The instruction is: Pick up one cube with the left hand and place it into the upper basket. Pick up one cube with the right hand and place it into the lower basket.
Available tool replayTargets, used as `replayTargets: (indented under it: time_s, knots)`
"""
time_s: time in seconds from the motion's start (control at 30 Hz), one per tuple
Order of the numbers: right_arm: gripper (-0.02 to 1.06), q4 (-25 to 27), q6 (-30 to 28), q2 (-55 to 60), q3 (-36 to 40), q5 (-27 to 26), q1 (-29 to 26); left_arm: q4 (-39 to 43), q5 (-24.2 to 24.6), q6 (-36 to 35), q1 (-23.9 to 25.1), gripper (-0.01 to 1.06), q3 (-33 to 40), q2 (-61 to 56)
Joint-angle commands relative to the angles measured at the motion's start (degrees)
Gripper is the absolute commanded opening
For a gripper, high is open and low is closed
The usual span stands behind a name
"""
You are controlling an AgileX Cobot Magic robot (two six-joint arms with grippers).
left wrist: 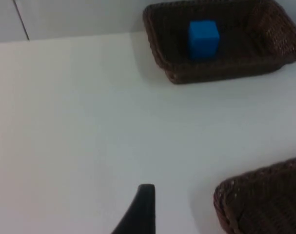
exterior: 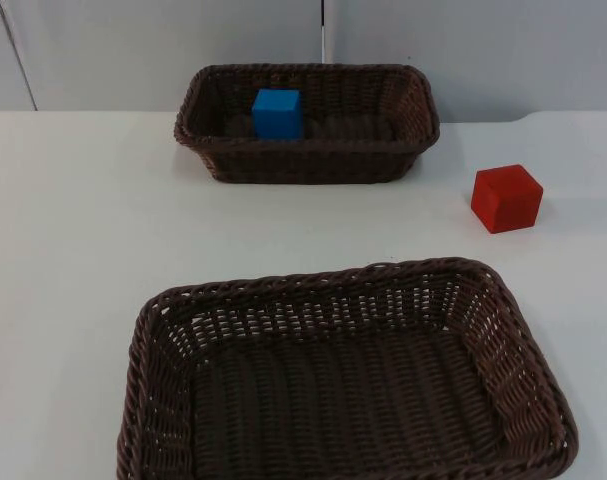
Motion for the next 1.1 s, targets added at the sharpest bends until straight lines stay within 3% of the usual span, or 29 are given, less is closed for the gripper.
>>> replayTargets:
  time_s: [0.0,0.23,1.07]
  knots:
    - [1.05,-0.2,0.0,-0.2,0.1,-0.3,-0.4,0.0,1.0,-0.5,0.2,0.87,1.9,-2.1]
    - [1.05,-0.2,0.0,-0.2,0.1,-0.3,-0.4,0.0,1.3,-0.5,0.2,0.87,6.9,-6.9]
    - [1.05,-0.3,0.0,-0.2,0.1,-0.3,-0.4,1.7,2.6,-0.5,0.2,0.87,6.9,-9.9]
